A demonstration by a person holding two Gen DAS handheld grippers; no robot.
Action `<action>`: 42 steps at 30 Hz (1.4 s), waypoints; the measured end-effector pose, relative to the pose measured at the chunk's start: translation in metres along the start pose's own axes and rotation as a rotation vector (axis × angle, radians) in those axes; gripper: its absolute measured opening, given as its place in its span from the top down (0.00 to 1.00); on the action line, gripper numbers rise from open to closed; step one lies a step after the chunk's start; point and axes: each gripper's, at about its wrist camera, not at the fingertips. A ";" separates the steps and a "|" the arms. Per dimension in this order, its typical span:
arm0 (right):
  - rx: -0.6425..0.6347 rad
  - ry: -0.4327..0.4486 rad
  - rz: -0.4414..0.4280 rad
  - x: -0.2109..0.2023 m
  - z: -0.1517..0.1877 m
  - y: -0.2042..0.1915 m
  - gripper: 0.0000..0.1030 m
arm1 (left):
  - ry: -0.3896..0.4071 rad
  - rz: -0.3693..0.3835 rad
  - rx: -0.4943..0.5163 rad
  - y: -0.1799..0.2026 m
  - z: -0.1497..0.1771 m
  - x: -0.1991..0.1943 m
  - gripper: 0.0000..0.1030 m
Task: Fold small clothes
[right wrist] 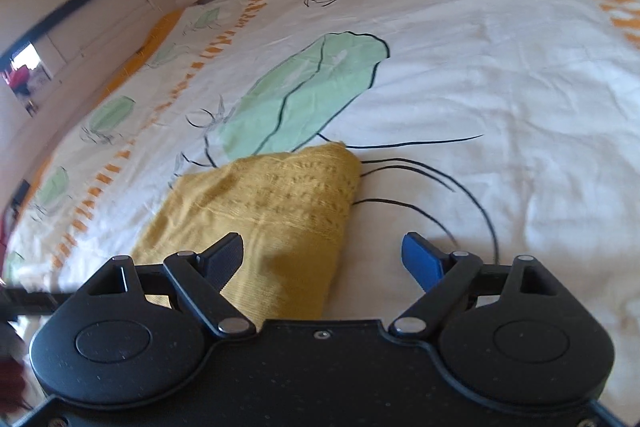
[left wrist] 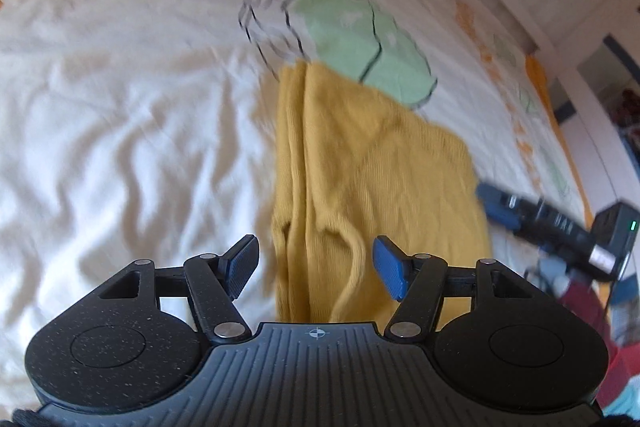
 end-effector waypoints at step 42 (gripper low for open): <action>0.190 -0.235 -0.065 -0.088 0.087 -0.015 0.60 | -0.190 0.427 -0.065 0.044 0.107 -0.032 0.85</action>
Point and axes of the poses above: each gripper's, at about its wrist camera, not at the fingertips, and x roughly the way its jaws point, y to its right, z to its underside, and after that the axes turned 9 degrees about x, right-handed
